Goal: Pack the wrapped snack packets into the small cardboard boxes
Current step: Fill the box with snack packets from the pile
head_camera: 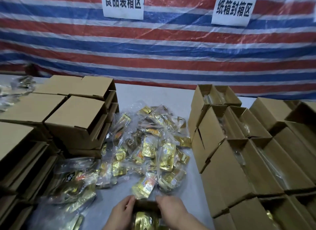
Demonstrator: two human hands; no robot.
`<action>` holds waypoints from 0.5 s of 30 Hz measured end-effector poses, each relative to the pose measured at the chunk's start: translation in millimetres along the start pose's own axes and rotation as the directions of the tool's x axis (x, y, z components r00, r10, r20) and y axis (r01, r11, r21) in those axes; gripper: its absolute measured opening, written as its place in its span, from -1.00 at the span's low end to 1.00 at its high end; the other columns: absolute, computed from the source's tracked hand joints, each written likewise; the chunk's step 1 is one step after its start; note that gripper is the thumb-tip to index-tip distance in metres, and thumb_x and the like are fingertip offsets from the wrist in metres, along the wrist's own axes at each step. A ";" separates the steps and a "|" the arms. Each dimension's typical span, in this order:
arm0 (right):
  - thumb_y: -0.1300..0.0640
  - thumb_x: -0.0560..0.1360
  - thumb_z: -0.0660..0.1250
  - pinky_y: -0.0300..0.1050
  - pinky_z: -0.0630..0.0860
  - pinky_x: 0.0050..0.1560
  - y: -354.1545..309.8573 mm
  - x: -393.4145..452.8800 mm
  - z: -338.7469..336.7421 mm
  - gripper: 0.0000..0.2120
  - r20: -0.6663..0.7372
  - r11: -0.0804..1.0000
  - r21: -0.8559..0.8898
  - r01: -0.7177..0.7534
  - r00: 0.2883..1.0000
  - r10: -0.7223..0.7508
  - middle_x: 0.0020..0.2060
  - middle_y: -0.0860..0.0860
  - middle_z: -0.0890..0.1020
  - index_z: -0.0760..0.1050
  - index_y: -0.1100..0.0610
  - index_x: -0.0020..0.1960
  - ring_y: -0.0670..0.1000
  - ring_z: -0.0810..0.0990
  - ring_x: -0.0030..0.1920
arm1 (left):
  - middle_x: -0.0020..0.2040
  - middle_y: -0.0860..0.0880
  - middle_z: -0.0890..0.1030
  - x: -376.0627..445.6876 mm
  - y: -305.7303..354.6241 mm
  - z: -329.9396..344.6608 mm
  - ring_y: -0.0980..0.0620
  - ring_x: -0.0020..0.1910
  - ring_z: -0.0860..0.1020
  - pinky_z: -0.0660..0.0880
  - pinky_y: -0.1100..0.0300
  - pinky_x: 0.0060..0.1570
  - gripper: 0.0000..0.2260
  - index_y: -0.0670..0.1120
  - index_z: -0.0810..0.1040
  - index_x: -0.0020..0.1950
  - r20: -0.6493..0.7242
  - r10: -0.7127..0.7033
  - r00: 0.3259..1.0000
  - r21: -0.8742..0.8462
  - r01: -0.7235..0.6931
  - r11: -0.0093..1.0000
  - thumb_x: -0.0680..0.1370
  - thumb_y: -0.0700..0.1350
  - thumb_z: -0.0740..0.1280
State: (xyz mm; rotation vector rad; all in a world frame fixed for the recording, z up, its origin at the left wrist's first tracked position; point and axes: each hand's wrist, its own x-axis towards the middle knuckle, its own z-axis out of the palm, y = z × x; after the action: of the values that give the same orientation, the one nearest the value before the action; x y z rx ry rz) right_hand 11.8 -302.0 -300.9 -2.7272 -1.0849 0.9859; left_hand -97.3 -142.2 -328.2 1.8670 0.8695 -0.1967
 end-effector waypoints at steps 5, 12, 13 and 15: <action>0.18 0.61 0.20 0.03 0.48 0.25 -1.8 -14.5 -47.9 -0.65 -0.072 0.997 0.063 -0.042 0.996 0.046 0.20 0.13 0.60 0.37 0.04 0.39 0.16 0.58 0.22 | 0.53 -0.07 0.16 -26.8 20.6 -25.0 -0.02 0.53 0.21 0.25 0.31 0.37 -0.39 -0.12 -0.16 0.56 0.007 -0.041 0.999 -0.253 0.042 0.967 0.67 0.14 0.05; 0.13 0.63 0.20 -0.16 0.53 -0.20 18.4 -71.9 -209.4 -0.90 -0.546 0.990 0.140 -0.018 0.833 0.092 -0.14 -0.09 0.55 0.39 -0.06 0.09 -0.09 0.56 -0.15 | 0.53 0.08 0.27 -49.9 205.8 -39.6 -0.04 0.50 0.28 0.21 -0.10 0.48 -0.16 0.14 0.11 0.59 -0.247 0.276 0.929 -0.352 -0.351 0.867 0.38 0.40 0.23; 0.10 0.63 0.20 -0.23 0.47 -0.27 25.9 -78.1 -235.6 -0.92 -0.600 0.989 0.146 -0.028 0.792 0.111 -0.16 -0.09 0.54 0.37 -0.09 0.06 -0.14 0.53 -0.19 | 0.54 0.12 0.22 -45.7 235.7 -40.8 -0.03 0.51 0.25 0.21 -0.12 0.48 -0.13 0.19 0.06 0.59 -0.252 0.338 0.907 -0.357 -0.412 0.839 0.35 0.45 0.19; 0.08 0.63 0.20 -0.23 0.40 -0.32 44.0 -86.4 -284.7 -0.93 -0.671 0.986 0.151 -0.075 0.725 0.158 -0.14 -0.09 0.54 0.34 -0.09 0.01 -0.15 0.49 -0.22 | 0.57 0.06 0.20 -29.8 295.9 -37.8 -0.04 0.52 0.23 0.24 -0.17 0.47 -0.18 0.17 0.09 0.58 -0.248 0.447 0.859 -0.363 -0.510 0.780 0.39 0.46 0.17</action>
State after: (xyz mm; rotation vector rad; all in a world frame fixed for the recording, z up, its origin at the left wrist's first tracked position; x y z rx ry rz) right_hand 154.8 -337.6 -38.6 -2.6952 -0.6875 -0.0156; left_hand 62.5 -188.4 -78.8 1.6397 0.4507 0.4278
